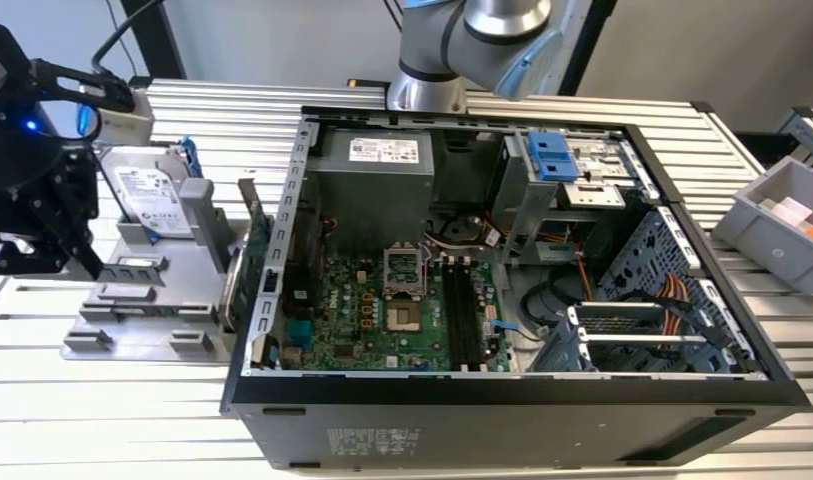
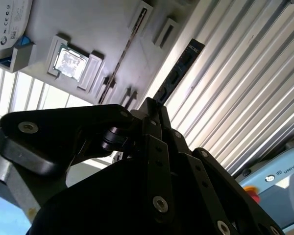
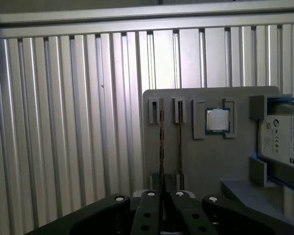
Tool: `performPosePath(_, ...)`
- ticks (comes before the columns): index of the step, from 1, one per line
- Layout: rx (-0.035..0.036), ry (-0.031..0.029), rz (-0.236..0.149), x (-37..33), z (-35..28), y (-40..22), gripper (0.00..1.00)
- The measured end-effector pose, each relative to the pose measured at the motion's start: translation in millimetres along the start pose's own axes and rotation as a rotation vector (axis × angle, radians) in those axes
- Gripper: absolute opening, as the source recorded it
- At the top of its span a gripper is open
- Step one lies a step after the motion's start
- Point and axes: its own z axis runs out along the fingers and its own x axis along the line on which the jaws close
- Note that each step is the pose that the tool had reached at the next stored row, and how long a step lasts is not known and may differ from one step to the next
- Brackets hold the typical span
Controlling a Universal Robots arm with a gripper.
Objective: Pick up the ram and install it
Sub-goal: 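Pick up the ram and move it above insertion slot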
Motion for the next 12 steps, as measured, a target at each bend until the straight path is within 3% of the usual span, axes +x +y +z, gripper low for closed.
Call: performPosePath(12, 0.0000, 0.0000, 0.000, -0.3, -14.9, 0.1, 0.00)
